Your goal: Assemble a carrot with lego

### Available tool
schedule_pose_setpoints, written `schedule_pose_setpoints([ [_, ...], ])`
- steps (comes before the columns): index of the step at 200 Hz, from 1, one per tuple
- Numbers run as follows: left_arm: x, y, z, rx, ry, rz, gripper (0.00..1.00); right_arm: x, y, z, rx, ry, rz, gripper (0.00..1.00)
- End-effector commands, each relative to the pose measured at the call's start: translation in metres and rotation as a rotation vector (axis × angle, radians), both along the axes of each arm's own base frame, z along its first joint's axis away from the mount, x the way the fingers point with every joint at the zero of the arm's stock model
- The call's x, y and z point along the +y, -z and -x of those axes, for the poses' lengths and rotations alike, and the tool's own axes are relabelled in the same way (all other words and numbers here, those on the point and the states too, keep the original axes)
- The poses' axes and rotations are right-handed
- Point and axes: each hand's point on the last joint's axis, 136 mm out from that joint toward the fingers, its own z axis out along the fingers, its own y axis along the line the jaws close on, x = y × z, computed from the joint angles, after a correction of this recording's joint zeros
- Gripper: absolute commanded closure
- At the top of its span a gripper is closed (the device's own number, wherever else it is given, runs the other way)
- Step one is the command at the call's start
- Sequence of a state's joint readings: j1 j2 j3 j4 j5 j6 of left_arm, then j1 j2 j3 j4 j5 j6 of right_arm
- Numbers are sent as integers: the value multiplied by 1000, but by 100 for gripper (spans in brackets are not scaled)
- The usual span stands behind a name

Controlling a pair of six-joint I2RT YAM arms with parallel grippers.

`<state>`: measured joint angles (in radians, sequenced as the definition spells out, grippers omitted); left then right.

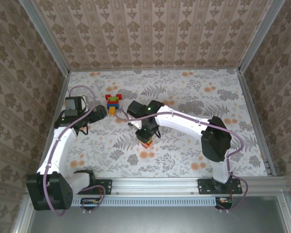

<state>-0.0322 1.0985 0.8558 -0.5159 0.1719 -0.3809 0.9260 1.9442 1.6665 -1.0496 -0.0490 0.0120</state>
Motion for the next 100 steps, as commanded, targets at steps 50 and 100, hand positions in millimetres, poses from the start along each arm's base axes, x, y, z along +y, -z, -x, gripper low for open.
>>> schedule_pose_setpoints([
  [50, -2, -9, -3, -27, 20, -10, 0, -60, 74, 45, 193, -41, 311, 70],
  [100, -2, -9, -4, -26, 19, -9, 0, -44, 49, 36, 131, -41, 211, 70],
])
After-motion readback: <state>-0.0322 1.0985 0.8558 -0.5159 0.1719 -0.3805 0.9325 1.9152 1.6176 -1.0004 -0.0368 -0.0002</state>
